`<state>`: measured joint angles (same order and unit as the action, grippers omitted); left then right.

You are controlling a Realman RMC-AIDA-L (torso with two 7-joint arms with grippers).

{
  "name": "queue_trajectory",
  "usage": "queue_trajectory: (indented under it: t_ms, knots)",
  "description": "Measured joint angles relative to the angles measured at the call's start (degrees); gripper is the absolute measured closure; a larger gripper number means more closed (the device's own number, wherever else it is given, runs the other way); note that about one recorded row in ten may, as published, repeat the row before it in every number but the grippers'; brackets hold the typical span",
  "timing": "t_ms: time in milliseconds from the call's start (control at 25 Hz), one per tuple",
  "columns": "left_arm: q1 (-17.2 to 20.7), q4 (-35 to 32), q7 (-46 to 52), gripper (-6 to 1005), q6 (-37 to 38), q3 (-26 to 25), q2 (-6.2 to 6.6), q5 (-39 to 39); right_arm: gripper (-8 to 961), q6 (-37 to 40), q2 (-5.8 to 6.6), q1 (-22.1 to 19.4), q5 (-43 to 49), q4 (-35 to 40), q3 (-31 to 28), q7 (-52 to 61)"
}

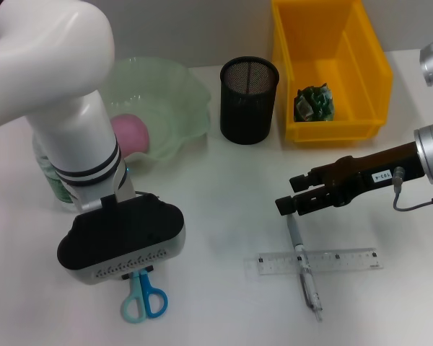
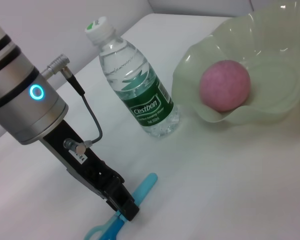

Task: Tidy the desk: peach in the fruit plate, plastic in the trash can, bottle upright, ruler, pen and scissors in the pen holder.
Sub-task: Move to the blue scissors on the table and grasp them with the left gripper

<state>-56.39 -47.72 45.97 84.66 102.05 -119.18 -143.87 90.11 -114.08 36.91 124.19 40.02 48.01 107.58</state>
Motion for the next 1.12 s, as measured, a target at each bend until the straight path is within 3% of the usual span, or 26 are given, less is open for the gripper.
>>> queue_trajectory:
  t_ms: [1120]
  knots:
    - [-0.16, 0.30, 0.10, 679, -0.02, -0.01, 0.00, 0.08, 146, -0.31, -0.09, 0.10, 0.00, -0.36, 0.00, -0.07]
